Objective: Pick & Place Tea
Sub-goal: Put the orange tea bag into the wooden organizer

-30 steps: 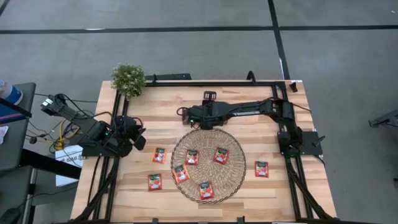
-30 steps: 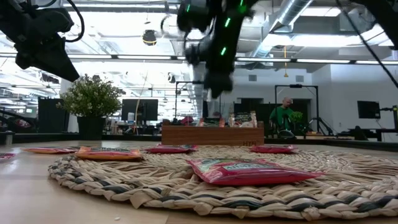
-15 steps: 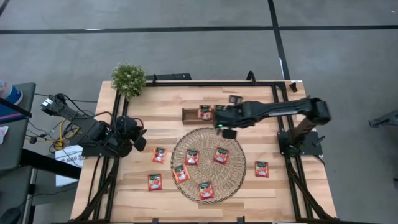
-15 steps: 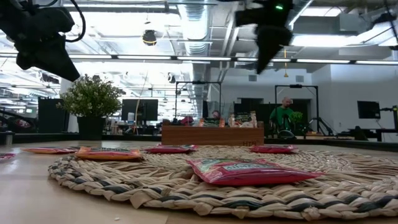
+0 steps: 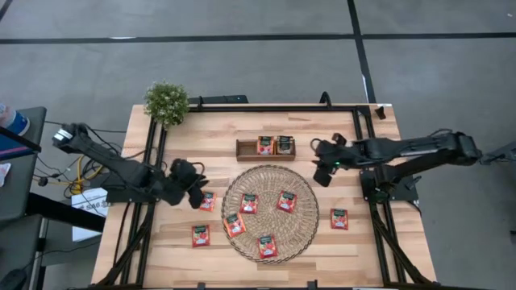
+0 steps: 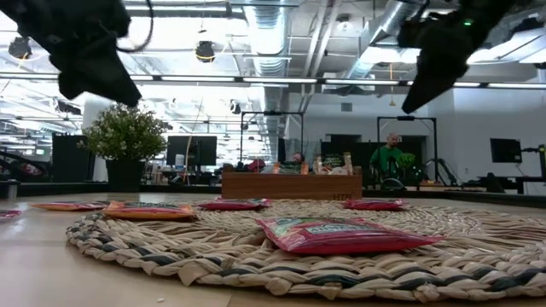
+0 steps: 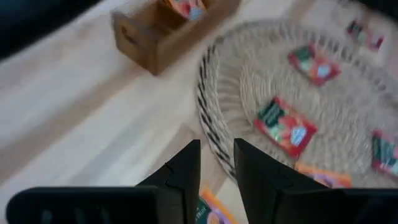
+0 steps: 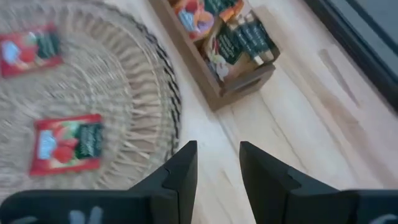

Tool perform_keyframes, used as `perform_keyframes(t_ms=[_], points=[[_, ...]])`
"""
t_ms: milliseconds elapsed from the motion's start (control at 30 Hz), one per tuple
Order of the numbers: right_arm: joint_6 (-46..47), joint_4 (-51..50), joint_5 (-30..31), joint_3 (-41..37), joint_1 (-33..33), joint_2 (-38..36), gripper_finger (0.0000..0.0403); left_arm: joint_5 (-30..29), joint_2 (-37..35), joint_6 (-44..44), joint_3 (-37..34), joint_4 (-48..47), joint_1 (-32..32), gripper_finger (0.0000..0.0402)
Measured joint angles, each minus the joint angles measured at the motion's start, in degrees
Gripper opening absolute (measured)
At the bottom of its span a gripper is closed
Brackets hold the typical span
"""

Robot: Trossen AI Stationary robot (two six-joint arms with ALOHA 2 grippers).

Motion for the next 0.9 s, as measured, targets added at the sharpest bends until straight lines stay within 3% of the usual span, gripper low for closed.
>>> perform_keyframes(t_ms=[133,367,667,900], points=[[3.2,1.4,-0.4,-4.8,0.1,-7.7,0.0113,10.7,7.9,4.9,0.2,3.6,5.0,0.0087],[5.1,1.8,-4.4,-8.1,0.1,-17.9,0.0113,23.6,20.2,11.0,6.5,-5.1,12.4,0.0087],[4.9,1.8,-4.4,-8.2,0.1,-22.4,0.0113,26.9,26.4,26.1,13.1,-10.5,13.9,0.0091],[4.6,1.8,-4.4,-8.2,0.1,-22.3,0.0113,29.0,26.6,28.6,13.3,-13.5,13.9,0.0123]])
